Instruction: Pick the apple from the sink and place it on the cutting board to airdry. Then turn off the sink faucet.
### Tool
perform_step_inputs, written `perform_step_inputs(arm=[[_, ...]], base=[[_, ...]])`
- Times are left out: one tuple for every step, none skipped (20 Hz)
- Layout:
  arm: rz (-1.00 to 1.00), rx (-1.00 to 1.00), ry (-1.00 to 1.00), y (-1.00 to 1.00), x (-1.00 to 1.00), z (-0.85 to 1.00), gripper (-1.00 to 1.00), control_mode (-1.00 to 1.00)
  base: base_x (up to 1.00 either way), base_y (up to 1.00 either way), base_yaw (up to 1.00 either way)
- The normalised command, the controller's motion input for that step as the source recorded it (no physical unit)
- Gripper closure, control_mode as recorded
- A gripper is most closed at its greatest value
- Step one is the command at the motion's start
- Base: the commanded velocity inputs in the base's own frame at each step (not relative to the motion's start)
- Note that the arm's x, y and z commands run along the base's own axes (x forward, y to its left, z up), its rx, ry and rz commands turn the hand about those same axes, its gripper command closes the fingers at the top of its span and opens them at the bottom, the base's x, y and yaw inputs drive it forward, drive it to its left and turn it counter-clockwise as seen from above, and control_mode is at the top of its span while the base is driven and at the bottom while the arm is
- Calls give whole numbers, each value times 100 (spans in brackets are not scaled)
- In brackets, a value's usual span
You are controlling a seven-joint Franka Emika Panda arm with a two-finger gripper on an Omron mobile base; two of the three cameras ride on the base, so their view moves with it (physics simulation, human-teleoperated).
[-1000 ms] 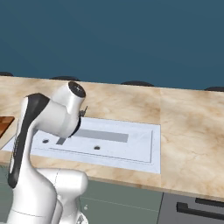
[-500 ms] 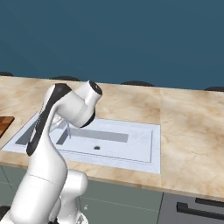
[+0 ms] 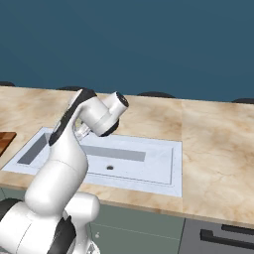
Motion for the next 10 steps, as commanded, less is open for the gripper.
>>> perform_step_inputs(arm=[[0, 0, 0, -14, 43, 0, -100, -100], [0, 0, 0, -9, 42, 0, -100, -100], [0, 0, 0, -2, 42, 0, -100, -100], [0, 0, 0, 0, 46, 0, -100, -100], [1, 0, 0, 0, 44, 0, -100, -100], [1, 0, 0, 0, 48, -4, -100, -100], [1, 1, 0, 0, 45, -12, -100, -100], [1, 2, 0, 0, 43, -13, -100, -100], [1, 2, 0, 0, 37, -19, -100, -100], [1, 4, 0, 0, 32, -20, -100, -100]], base=[[0, 0, 0], [0, 0, 0], [0, 0, 0], [0, 0, 0], [0, 0, 0], [0, 0, 0], [0, 0, 0], [0, 0, 0], [0, 0, 0], [0, 0, 0]])
